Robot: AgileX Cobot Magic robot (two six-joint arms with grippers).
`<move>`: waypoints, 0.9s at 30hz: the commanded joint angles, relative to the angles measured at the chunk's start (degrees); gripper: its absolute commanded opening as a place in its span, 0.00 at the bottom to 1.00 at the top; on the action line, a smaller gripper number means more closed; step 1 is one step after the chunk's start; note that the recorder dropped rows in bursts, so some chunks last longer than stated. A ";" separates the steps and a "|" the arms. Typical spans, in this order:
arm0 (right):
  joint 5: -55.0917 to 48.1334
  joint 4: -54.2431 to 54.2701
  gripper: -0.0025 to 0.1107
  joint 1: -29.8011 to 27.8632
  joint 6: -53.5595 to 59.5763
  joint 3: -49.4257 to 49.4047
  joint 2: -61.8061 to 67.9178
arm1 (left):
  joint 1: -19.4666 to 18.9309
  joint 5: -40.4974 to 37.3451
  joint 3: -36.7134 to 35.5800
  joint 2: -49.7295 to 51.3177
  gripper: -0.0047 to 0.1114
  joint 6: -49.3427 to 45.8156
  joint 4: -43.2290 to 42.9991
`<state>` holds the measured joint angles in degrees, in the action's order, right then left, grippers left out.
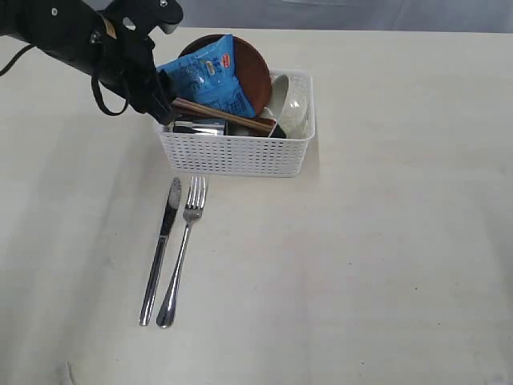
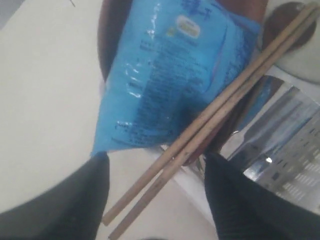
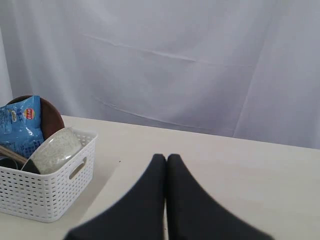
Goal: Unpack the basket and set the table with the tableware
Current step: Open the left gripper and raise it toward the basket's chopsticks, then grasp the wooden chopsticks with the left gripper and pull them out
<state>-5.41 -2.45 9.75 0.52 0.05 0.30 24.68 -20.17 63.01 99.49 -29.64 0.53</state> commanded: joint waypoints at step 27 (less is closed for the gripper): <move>0.82 0.03 0.02 -0.33 0.16 -0.05 -0.30 | -0.06 -3.34 0.34 -0.12 0.51 -29.26 -14.30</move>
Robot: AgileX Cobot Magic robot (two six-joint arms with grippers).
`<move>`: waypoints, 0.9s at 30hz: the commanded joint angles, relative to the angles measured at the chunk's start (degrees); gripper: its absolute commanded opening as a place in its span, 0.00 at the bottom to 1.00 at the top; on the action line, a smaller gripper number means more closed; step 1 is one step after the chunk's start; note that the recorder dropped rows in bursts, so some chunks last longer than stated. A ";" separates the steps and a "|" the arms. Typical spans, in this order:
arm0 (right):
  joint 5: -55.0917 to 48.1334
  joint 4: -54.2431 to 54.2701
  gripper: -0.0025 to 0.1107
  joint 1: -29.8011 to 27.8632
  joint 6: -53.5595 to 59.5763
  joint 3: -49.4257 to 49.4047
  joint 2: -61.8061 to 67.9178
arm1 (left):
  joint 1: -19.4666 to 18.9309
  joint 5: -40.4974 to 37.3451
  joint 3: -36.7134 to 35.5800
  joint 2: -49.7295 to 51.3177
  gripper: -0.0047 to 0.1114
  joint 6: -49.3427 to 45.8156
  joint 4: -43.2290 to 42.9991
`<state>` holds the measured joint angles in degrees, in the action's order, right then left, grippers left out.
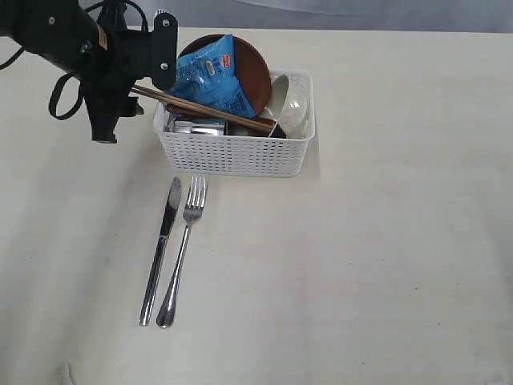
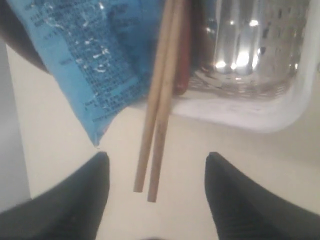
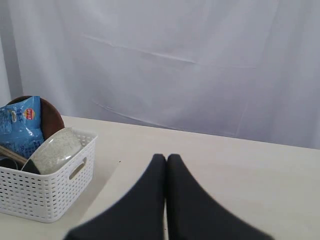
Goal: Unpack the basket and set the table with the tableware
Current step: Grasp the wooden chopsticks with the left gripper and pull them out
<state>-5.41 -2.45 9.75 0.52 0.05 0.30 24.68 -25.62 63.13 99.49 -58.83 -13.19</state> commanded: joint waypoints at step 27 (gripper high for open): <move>0.82 0.03 0.02 -0.33 0.16 -0.05 -0.30 | -0.06 4.68 0.23 5.76 0.49 -0.28 -0.58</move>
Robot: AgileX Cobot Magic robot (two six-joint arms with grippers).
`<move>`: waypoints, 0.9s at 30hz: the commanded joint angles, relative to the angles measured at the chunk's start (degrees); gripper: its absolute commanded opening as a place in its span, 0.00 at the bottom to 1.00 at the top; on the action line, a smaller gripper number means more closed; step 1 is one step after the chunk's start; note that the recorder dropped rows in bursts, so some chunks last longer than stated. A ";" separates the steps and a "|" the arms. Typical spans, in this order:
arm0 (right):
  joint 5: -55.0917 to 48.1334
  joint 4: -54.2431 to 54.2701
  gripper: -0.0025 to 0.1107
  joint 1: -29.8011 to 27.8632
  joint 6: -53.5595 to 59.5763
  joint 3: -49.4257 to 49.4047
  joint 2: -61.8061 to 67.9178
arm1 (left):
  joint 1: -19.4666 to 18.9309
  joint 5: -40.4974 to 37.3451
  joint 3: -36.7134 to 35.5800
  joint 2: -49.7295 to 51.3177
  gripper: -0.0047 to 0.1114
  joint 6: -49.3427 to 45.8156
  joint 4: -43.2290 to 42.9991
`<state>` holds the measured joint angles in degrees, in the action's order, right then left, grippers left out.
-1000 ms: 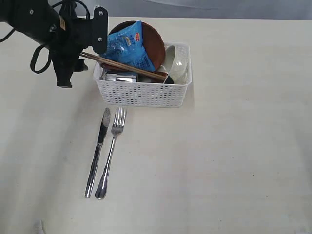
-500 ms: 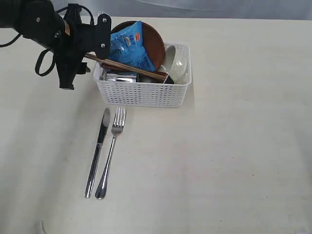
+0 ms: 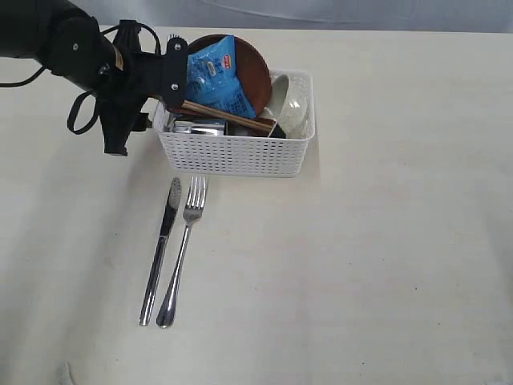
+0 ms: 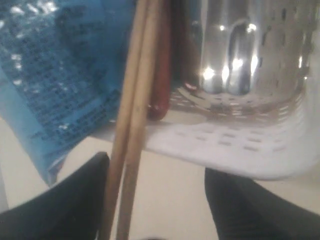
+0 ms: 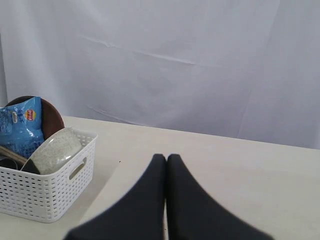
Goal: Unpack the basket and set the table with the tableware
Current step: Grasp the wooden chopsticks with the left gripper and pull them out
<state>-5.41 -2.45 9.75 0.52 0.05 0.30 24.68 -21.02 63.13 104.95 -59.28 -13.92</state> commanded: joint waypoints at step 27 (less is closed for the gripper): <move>0.82 0.03 0.02 -0.33 0.16 -0.05 -0.30 | -0.06 -5.07 0.23 -6.70 0.04 0.06 -7.06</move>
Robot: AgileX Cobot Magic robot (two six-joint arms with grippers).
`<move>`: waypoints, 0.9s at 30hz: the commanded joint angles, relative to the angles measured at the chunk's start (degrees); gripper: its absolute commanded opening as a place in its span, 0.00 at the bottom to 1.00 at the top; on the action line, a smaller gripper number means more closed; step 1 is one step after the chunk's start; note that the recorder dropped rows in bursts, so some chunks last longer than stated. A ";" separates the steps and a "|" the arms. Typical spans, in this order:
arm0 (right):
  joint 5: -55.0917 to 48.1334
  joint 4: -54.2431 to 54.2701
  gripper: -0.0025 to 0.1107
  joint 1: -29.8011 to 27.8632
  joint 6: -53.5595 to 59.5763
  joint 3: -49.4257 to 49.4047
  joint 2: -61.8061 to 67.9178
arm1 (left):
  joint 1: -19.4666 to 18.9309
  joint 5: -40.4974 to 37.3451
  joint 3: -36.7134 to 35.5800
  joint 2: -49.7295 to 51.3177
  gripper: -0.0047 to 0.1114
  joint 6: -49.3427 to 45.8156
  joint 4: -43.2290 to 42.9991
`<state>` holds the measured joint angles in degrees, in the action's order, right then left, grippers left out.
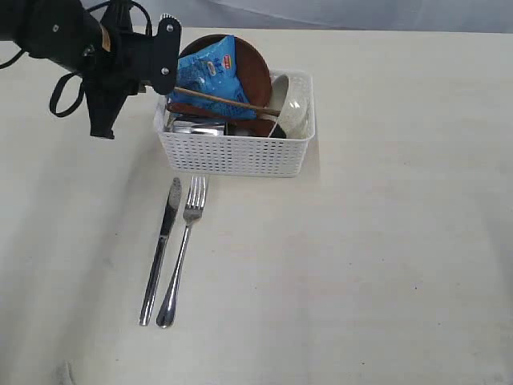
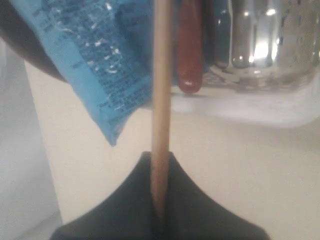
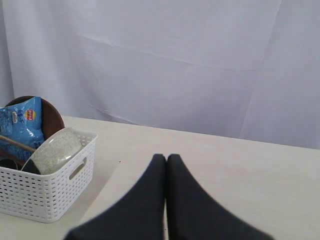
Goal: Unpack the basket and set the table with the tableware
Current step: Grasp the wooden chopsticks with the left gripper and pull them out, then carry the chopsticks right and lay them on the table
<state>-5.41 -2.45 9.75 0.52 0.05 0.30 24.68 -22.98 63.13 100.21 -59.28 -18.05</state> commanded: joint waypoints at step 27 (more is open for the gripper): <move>0.82 0.03 0.02 -0.33 0.16 -0.05 -0.30 | 21.98 -7.62 0.23 -12.59 0.04 42.74 60.40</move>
<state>-5.07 -2.45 9.75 0.41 0.05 0.30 42.37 -32.90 63.13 85.06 -17.84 29.15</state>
